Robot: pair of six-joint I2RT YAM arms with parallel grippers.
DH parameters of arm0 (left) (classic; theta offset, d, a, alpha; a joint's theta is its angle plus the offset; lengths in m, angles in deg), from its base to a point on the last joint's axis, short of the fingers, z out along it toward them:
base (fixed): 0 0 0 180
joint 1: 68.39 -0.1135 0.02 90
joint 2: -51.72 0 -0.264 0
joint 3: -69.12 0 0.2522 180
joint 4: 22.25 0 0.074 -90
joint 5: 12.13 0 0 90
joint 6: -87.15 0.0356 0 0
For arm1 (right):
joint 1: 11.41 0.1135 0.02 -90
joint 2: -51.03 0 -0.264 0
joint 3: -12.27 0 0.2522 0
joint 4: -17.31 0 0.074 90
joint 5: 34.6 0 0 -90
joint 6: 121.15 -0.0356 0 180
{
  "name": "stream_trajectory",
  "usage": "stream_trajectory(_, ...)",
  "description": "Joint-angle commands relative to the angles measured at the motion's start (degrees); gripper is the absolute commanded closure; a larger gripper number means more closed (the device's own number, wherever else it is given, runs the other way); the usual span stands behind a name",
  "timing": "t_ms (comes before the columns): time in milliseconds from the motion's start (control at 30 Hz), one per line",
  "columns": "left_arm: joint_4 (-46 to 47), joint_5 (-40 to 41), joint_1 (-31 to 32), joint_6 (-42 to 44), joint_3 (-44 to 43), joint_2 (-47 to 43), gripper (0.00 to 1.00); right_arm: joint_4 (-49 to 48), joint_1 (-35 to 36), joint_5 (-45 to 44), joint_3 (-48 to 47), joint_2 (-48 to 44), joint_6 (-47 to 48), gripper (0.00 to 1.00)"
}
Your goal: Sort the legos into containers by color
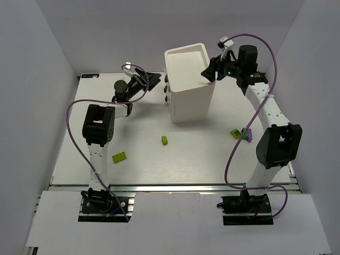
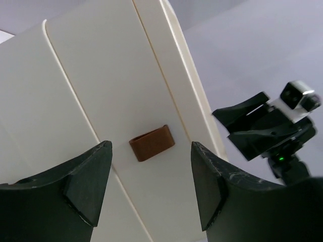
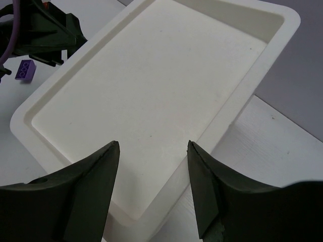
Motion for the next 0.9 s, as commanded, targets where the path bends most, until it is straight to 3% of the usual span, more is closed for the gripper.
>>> stream_trajectory(0,3.9,1.6,-0.2,-7.9,-2.0,0.2,0.27,-2.1,-0.4,1.0,0.8,-3.1,1.4,0.38)
stream_trajectory(100,3.4,3.8,-0.2,-14.9,-1.9,0.8,0.26,-2.4,-0.3,0.9,1.3,-3.4,1.5,0.38)
stream_trajectory(233,-8.0,3.4,0.5,-15.8,-2.9,-1.1,0.25,-2.5,-0.6,0.6,1.5,-3.5,1.4,0.38)
stream_trajectory(867,-9.8,-2.7,1.5,-18.3,-5.4,-0.2,0.35,-3.4,-0.1,0.9,2.5,-4.0,0.5,0.38)
